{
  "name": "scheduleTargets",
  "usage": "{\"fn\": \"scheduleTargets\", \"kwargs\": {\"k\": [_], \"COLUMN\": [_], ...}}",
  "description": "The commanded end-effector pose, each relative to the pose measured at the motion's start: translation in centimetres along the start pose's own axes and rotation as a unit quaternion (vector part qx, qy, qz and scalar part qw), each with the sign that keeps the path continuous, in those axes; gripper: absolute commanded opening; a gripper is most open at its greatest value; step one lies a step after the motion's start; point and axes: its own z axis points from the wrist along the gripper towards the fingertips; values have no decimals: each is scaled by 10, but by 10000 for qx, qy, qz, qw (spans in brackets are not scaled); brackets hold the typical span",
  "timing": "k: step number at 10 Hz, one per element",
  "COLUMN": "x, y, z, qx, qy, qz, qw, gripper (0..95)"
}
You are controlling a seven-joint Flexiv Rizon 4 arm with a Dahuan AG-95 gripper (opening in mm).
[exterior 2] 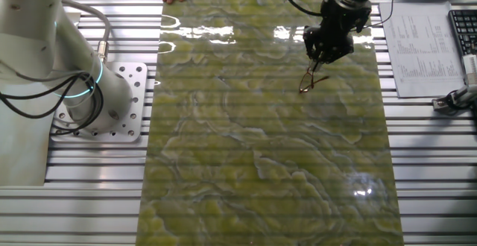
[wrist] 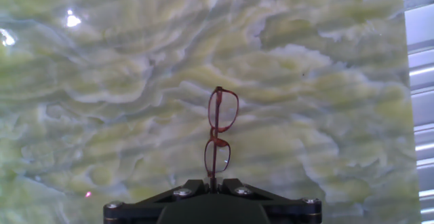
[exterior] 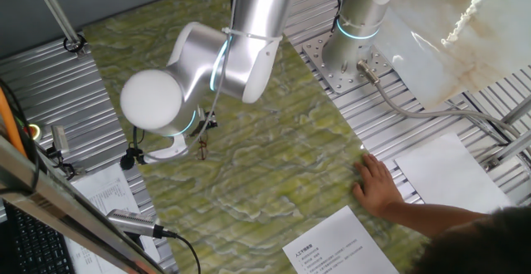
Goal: Unfold the leg of the glasses (with one hand)
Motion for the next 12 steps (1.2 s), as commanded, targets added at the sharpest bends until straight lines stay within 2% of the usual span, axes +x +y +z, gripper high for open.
{"fn": "scheduleTargets", "kwargs": {"k": [1, 3, 6, 8, 12], "x": [4, 8, 10, 10, 13], "y": [5, 11, 13, 13, 16], "z": [1, -1, -3, -4, -13], "qx": [4, -32, -64, -59, -71], "qy": [105, 196, 238, 368, 404], "qz": [6, -5, -5, 13, 40], "qw": [9999, 9998, 9997, 9993, 9992], "gripper": [0, 0, 0, 0, 0]}}
